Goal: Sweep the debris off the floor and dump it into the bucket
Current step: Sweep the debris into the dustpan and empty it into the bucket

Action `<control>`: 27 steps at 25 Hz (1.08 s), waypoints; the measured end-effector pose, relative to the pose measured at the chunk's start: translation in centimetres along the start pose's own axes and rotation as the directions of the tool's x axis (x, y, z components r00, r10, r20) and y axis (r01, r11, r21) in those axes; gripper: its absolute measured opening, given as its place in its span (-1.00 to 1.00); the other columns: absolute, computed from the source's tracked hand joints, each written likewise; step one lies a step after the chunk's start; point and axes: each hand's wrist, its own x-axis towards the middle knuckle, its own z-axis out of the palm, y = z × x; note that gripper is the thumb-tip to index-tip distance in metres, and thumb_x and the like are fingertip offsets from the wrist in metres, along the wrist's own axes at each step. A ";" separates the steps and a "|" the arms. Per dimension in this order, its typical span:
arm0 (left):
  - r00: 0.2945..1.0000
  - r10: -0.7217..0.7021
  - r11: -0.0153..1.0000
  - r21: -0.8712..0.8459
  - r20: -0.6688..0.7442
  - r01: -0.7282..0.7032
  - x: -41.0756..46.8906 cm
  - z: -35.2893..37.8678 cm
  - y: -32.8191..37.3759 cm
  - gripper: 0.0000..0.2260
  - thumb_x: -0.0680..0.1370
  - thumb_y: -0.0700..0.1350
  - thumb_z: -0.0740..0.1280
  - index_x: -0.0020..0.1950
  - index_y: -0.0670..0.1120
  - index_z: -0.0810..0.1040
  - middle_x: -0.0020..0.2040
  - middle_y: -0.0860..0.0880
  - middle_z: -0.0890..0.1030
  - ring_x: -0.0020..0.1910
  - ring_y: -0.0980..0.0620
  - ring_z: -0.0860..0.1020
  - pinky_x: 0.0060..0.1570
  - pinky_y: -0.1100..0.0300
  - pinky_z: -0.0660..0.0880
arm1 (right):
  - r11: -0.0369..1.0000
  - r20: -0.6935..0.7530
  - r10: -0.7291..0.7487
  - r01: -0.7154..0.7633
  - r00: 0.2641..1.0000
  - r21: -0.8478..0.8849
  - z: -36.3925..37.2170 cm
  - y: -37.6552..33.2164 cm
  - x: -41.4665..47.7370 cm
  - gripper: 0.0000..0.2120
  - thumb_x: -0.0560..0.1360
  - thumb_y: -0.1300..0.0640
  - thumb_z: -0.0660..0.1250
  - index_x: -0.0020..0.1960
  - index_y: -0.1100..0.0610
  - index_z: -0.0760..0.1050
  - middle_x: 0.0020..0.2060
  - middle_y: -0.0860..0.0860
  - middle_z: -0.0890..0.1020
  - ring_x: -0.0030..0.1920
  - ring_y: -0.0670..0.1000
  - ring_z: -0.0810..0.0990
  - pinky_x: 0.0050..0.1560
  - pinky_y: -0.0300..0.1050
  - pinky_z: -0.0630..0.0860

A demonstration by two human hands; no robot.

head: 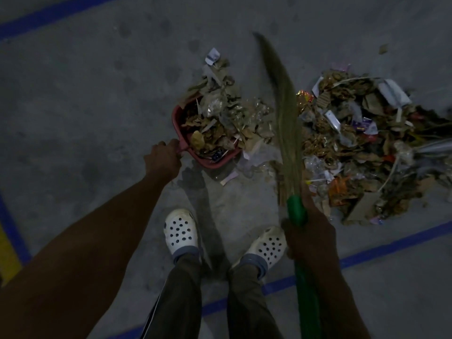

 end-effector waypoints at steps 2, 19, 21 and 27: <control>1.000 0.002 1.000 -0.001 -0.009 -0.002 0.3 0.3 -0.5 -0.59 0.62 0.01 0.26 0.46 -0.01 0.37 0.15 -0.26 0.50 0.17 -0.29 0.48 0.06 -0.16 0.49 | 0.995 0.032 0.091 -0.092 0.995 0.025 1.1 -1.0 3.6 -0.16 0.53 0.25 0.38 0.64 -0.16 0.04 0.05 0.12 0.57 -0.15 0.15 0.64 -0.16 0.14 0.67; 0.999 -0.022 0.990 -0.140 -0.050 0.015 0.7 1.3 -1.5 -0.63 0.60 0.02 0.33 0.40 0.01 0.49 0.16 -0.26 0.57 0.19 -0.27 0.52 0.16 -0.12 0.48 | 0.999 0.063 -0.020 0.017 0.998 0.044 5.4 -3.6 3.5 -0.17 0.53 0.27 0.37 0.63 -0.16 0.05 0.05 0.08 0.56 -0.24 0.10 0.63 -0.24 -0.04 0.65; 0.996 -0.012 0.982 -0.188 -0.085 -0.004 0.9 1.9 -1.8 -0.65 0.59 0.00 0.34 0.37 0.00 0.52 0.12 -0.26 0.59 0.15 -0.27 0.54 0.14 -0.11 0.48 | 0.998 0.162 -0.002 -0.009 0.987 0.066 7.7 -4.7 4.5 -0.18 0.52 0.25 0.35 0.62 -0.19 0.07 0.10 0.14 0.59 -0.19 0.20 0.67 -0.23 0.05 0.67; 0.990 0.027 0.969 -0.240 -0.142 -0.061 -0.8 2.2 -2.1 -0.69 0.60 -0.06 0.32 0.35 -0.06 0.53 0.08 -0.23 0.63 0.09 -0.22 0.56 0.12 -0.08 0.46 | 0.984 0.151 -0.121 0.098 0.981 0.151 11.3 -3.4 -1.1 -0.15 0.50 0.30 0.36 0.64 -0.09 0.05 -0.02 0.16 0.61 -0.13 0.21 0.62 -0.12 0.21 0.63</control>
